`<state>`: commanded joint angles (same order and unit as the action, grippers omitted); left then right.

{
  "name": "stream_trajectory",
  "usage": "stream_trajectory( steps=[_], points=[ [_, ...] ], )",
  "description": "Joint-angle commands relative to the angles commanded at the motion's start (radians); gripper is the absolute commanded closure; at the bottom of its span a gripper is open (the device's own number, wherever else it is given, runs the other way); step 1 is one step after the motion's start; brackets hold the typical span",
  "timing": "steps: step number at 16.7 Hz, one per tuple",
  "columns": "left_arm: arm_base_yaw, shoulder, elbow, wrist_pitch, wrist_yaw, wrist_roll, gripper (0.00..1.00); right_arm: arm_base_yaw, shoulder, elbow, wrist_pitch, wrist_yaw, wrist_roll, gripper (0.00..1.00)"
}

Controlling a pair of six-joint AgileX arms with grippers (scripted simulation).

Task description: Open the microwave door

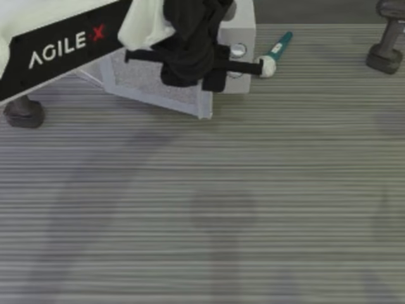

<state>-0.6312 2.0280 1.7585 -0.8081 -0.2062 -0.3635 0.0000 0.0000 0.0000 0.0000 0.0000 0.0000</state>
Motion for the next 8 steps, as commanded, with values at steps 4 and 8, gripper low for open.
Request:
stream_trajectory(
  steps=[4, 8],
  points=[
    [0.001, -0.023, -0.034, 0.018, 0.013, 0.027, 1.00, 0.000, 0.000, 0.000, 0.000, 0.000, 0.000, 0.00],
    [0.017, -0.082, -0.119, 0.054, 0.053, 0.100, 1.00, 0.000, 0.000, 0.000, 0.000, 0.000, 0.000, 0.00]
  ],
)
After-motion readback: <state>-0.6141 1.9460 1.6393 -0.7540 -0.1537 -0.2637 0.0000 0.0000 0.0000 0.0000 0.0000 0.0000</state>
